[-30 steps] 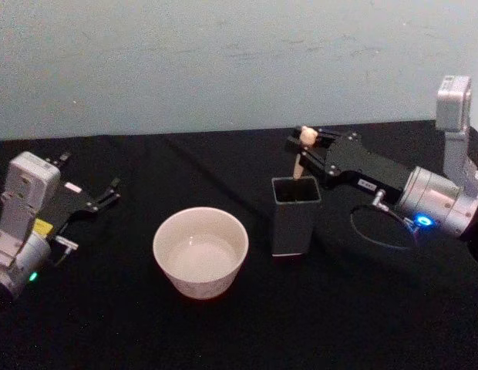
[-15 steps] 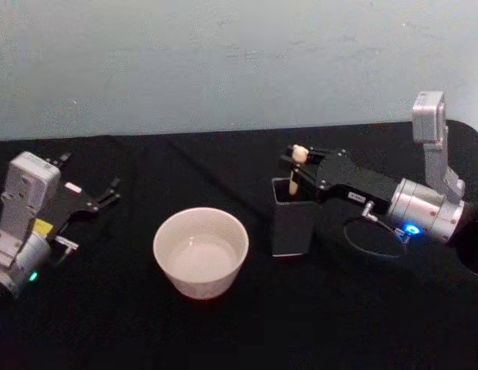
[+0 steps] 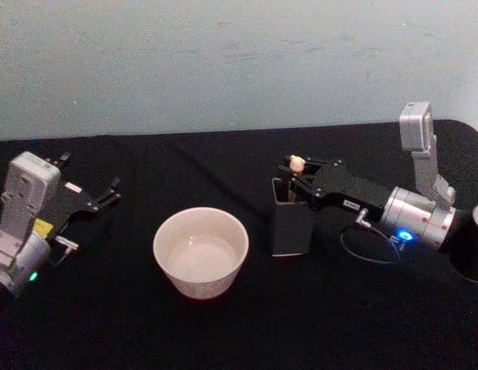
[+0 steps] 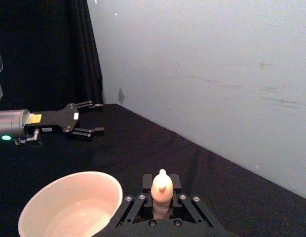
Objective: Pick up the stirring spoon with one hand, stir inside the cup, then place it back in its original position.
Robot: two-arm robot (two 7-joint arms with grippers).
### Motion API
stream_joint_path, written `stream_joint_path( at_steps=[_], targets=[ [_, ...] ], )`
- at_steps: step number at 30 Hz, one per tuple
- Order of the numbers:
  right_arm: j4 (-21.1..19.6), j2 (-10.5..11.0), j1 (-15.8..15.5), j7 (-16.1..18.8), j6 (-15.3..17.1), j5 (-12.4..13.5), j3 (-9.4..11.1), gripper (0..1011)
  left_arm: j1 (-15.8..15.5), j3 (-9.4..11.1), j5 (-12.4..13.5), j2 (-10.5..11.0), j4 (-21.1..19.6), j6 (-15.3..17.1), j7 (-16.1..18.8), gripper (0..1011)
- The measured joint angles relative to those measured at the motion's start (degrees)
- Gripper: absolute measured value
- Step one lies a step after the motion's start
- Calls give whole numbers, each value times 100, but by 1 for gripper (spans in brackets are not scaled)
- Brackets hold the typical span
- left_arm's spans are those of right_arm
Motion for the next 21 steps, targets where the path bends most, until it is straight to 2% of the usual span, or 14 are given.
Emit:
stream_joint_path(
  at_steps=[20, 21],
  targets=[
    [38, -23, 4, -41, 16, -59, -9, 211, 0, 0, 0, 0, 0, 0, 0, 1001],
    [36, -22, 4, -39, 15, -56, -8, 276, 0, 0, 0, 0, 0, 0, 0, 1001]
  ],
)
